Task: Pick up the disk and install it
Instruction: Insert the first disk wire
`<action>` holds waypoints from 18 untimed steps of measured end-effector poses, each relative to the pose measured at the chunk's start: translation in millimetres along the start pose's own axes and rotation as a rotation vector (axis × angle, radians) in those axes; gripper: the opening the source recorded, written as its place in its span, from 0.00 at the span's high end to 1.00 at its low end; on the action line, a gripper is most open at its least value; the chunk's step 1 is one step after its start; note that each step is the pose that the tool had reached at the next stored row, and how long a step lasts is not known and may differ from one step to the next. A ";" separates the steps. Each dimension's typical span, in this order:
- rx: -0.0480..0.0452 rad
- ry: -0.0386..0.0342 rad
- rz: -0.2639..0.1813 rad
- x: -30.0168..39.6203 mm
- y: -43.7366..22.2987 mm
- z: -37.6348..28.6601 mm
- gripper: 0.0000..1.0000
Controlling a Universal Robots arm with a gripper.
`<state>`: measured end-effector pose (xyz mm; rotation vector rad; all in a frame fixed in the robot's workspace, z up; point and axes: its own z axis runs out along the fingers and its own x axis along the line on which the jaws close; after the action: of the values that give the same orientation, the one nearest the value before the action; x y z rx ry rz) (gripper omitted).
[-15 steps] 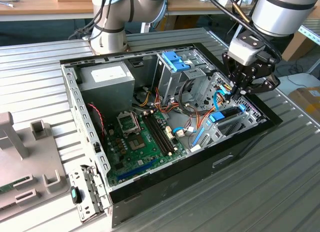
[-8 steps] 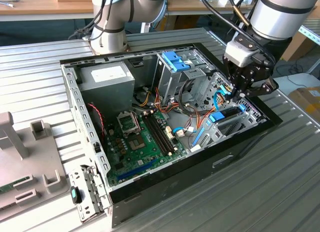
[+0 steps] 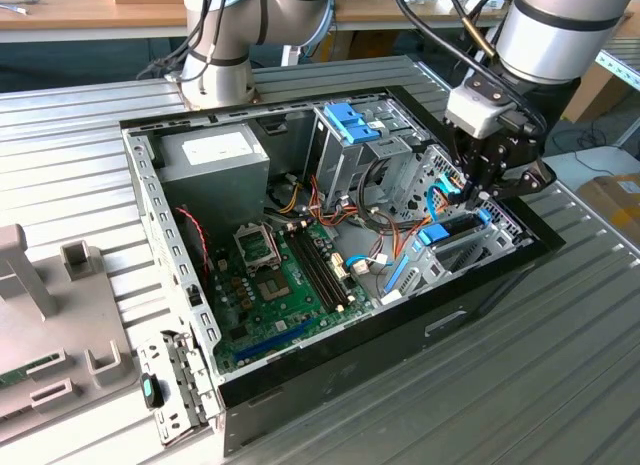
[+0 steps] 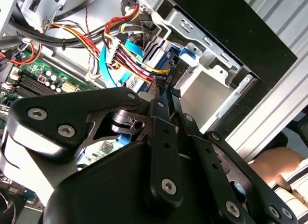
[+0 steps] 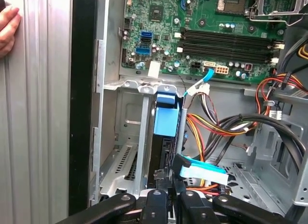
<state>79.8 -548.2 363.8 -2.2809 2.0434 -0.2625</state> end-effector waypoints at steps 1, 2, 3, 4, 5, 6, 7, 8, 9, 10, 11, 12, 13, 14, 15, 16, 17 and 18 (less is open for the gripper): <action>0.0019 0.0002 0.000 -0.1 0.6 1.1 0.83; 0.0051 0.0007 0.000 -0.2 1.2 2.0 0.83; 0.0138 0.0017 0.001 -0.5 2.4 2.8 0.83; 0.0220 0.0027 0.001 -0.6 3.5 3.2 0.83; 0.0270 0.0032 0.002 -0.6 4.3 3.4 0.83; 0.0310 0.0036 0.002 -0.7 4.9 3.6 0.83; 0.0358 0.0041 0.002 -0.9 6.3 3.9 0.83; 0.0386 0.0041 0.002 -1.0 8.0 5.4 0.83; 0.0398 0.0044 0.002 -1.1 10.1 8.2 0.83; 0.0398 0.0047 0.002 -1.2 10.2 8.6 0.83; 0.0398 0.0048 0.002 -1.2 10.2 8.9 0.83; 0.0399 0.0046 0.002 -1.3 10.4 9.5 0.83; 0.0405 0.0048 0.002 -1.3 10.5 10.5 0.83; 0.0414 0.0048 0.002 -1.4 10.7 11.7 0.83; 0.0422 0.0052 0.002 -1.5 10.8 12.4 0.83; 0.0429 0.0058 0.002 -1.6 11.1 13.9 0.83; 0.0429 0.0060 0.002 -1.6 11.2 14.2 0.83; 0.0430 0.0059 0.002 -1.6 11.2 14.3 0.83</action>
<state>71.2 -548.8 347.8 -2.2552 2.0229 -0.3102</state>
